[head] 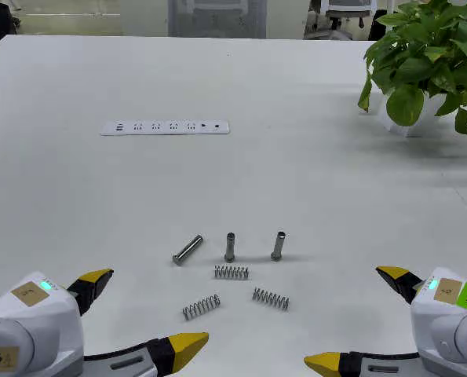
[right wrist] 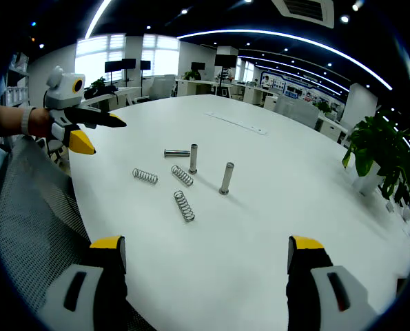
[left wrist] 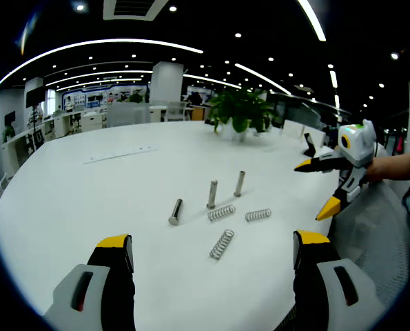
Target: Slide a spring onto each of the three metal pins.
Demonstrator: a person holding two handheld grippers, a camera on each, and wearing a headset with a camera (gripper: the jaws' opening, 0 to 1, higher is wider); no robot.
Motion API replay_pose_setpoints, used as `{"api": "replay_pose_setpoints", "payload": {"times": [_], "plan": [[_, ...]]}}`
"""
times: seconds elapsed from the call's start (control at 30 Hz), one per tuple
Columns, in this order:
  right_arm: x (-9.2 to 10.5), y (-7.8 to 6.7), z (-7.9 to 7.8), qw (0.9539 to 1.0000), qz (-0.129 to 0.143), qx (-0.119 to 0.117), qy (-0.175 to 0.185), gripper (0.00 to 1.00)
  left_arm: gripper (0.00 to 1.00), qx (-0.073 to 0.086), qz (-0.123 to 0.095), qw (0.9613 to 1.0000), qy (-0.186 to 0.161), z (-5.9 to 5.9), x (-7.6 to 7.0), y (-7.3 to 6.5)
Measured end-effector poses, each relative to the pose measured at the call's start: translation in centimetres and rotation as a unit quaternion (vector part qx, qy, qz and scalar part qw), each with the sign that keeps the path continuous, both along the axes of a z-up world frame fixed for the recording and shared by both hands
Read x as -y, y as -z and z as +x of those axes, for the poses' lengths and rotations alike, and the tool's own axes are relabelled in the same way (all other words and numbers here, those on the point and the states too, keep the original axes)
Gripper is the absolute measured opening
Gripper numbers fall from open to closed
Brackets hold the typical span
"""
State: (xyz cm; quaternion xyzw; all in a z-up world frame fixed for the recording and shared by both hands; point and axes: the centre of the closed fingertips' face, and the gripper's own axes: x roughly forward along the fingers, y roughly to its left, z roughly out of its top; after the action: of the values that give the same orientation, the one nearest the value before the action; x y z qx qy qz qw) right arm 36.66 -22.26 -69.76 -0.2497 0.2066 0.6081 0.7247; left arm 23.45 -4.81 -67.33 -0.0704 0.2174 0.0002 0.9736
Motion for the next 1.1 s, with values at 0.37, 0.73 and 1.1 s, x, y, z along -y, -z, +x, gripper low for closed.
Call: {"api": "replay_pose_setpoints", "payload": {"times": [0.37, 0.73, 1.1], "plan": [[-0.1, 0.0, -0.3, 1.0000, -0.001, -0.004, -0.003, 0.99, 0.98, -0.007, 0.003, 1.0000, 0.006, 0.0, 0.4, 0.2], [-0.1, 0.1, -0.3, 1.0000, -0.001, -0.005, -0.005, 0.99, 0.98, -0.017, 0.001, 0.9998, 0.005, -0.1, 0.3, 0.6], [0.0, 0.1, -0.2, 1.0000, 0.000, -0.006, -0.005, 0.99, 0.96, -0.026, -0.004, 0.9996, 0.006, 0.0, 0.5, 1.0]]}}
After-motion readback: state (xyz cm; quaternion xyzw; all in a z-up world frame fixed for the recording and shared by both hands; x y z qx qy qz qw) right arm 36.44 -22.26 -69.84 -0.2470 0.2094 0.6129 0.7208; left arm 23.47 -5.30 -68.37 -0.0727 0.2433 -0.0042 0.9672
